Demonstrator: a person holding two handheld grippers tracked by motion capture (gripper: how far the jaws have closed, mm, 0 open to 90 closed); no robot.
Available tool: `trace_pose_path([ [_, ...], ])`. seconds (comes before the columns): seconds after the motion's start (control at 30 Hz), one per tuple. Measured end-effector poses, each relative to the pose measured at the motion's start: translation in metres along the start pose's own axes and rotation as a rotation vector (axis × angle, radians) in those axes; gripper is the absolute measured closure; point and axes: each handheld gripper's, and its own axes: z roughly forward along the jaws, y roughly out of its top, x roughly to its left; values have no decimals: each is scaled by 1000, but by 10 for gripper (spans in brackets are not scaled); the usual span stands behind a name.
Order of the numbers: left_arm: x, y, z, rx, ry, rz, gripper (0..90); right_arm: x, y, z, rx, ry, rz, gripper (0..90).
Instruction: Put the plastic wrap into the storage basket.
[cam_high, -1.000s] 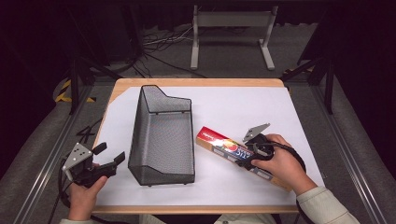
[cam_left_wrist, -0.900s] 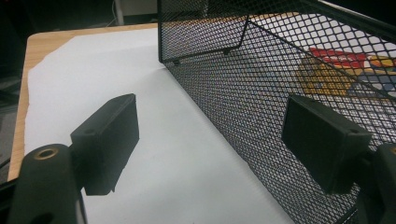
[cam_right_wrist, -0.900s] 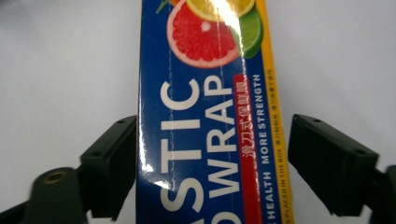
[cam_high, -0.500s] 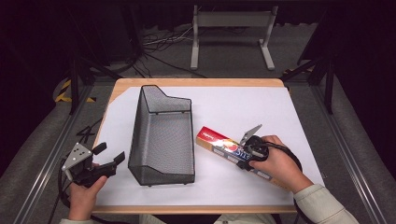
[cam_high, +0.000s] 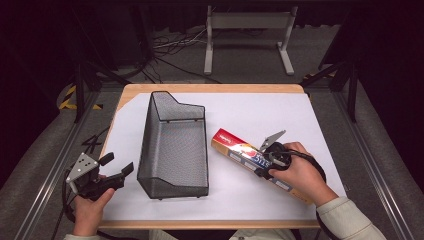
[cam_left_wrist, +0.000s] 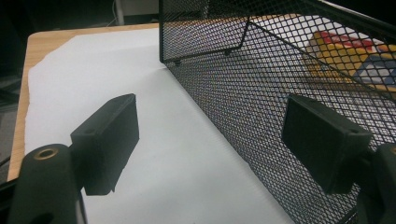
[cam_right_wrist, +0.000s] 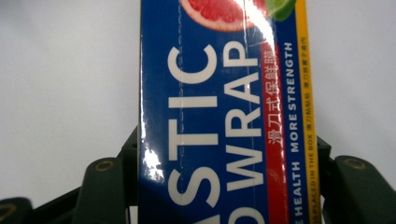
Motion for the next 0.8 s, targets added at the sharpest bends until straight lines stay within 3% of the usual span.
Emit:
trace_pose_path([
  [0.5,0,0,-1,-1,3,2,199,-4,13,-33,-71,0,51,400],
  [0.8,-1,-1,-3,-3,8,3,199,-1,29,-42,-75,-4,57,400],
])
